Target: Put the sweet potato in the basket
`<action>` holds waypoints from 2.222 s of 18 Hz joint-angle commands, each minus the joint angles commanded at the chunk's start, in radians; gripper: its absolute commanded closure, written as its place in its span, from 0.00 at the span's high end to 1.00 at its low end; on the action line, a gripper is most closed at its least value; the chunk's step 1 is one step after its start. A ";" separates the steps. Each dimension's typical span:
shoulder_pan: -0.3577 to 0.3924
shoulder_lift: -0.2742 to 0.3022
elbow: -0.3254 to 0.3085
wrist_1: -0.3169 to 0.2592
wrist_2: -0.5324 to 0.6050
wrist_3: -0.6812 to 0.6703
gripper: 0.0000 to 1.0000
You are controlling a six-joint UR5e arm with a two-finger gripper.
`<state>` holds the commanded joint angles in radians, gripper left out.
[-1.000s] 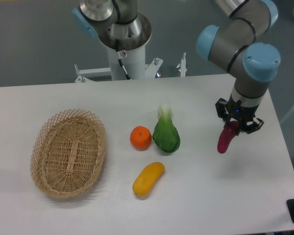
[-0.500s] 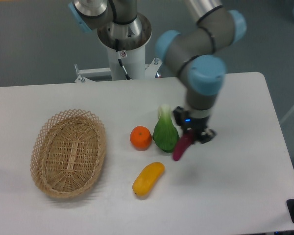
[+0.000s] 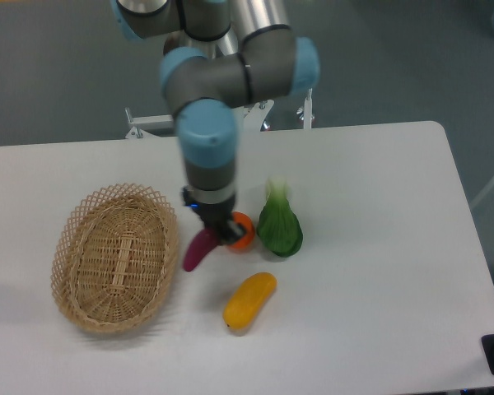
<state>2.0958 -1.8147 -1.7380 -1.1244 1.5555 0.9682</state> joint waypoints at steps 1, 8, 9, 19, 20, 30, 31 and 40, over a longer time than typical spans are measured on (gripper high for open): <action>-0.037 -0.002 0.000 0.003 0.000 -0.034 0.04; -0.183 -0.063 -0.005 0.009 0.003 -0.118 0.13; -0.191 -0.066 -0.006 0.009 0.003 -0.118 0.20; -0.177 -0.058 -0.011 0.014 0.011 -0.108 1.00; -0.168 -0.057 -0.006 0.018 0.011 -0.105 1.00; 0.030 -0.048 0.084 0.015 0.012 -0.083 1.00; 0.055 -0.048 0.093 0.012 0.011 -0.059 1.00; 0.370 -0.046 0.114 -0.003 0.011 0.222 1.00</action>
<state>2.4663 -1.8607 -1.6244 -1.1275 1.5662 1.1900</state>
